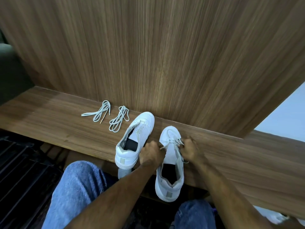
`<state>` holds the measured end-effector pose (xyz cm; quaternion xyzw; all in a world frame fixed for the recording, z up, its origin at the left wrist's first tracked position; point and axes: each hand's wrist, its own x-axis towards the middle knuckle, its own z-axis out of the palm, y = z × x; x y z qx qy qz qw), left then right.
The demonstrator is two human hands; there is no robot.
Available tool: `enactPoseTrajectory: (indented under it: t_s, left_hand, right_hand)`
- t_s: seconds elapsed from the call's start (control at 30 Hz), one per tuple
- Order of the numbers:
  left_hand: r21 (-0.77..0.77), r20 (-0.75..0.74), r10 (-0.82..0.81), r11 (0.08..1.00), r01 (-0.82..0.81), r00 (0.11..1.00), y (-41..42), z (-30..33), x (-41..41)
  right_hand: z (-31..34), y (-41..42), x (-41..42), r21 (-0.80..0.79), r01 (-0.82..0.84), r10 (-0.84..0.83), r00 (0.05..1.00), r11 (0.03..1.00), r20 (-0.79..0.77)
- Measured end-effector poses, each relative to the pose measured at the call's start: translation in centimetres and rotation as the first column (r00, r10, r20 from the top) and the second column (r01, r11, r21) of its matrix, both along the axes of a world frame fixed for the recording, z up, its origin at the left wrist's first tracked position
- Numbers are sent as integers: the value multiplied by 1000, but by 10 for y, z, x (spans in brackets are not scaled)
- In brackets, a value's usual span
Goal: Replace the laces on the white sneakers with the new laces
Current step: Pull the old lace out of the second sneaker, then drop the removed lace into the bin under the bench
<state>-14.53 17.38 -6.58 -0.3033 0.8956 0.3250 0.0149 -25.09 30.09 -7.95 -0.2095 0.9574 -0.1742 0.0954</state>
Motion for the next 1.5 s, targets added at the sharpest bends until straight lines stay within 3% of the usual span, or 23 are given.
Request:
enactPoseTrajectory:
  t_s: [0.17,0.37,0.5,0.63,0.7,0.73,0.8,0.87,0.93,1.03,1.13,1.23,1.4,1.5]
  left_hand:
    - [-19,-5,-7,1000,7,1000,0,0,-3]
    - [-30,-55,29,999,-31,998,6,6,-7]
    - [64,-91,107,993,-101,990,2,11,-31]
    - [23,-80,45,999,-44,996,8,22,-50]
    - [2,-257,-44,999,46,965,20,28,-57]
    - [-13,-388,-158,986,166,908,29,31,-59]
    - [72,-554,-407,846,529,726,55,36,-60]
    - [306,-561,-516,596,742,647,92,39,-58]
    - [472,-523,-505,499,727,686,129,41,-53]
    - [556,-468,-473,498,665,746,177,31,-45]
    - [661,-372,-537,419,623,757,215,33,-31]
    - [517,-361,-647,460,722,671,233,34,-36]
    - [226,-217,-822,482,847,526,237,24,-51]
    - [156,-110,-851,495,855,513,245,12,-50]
  right_hand:
    - [4,0,-2,116,-62,66,997,991,-31]
    - [27,19,-4,-234,115,-92,990,965,107]
    - [49,44,-4,-518,246,-161,966,819,204]
    - [67,71,-2,-540,312,-194,944,782,266]
    - [70,82,3,-545,335,-197,935,768,296]
    - [73,87,7,-567,365,-203,922,738,330]
    - [81,99,17,-641,418,-186,898,644,399]
    - [91,113,30,-702,454,-169,883,548,438]
    - [100,130,40,-736,520,-177,850,434,496]
    - [106,166,56,-734,606,-215,795,305,567]
    - [106,209,66,-739,650,-282,753,178,595]
    - [97,247,73,-720,692,-310,695,45,649]
    - [64,286,88,-612,790,-331,585,28,740]
    - [44,293,94,-576,817,-364,542,21,757]
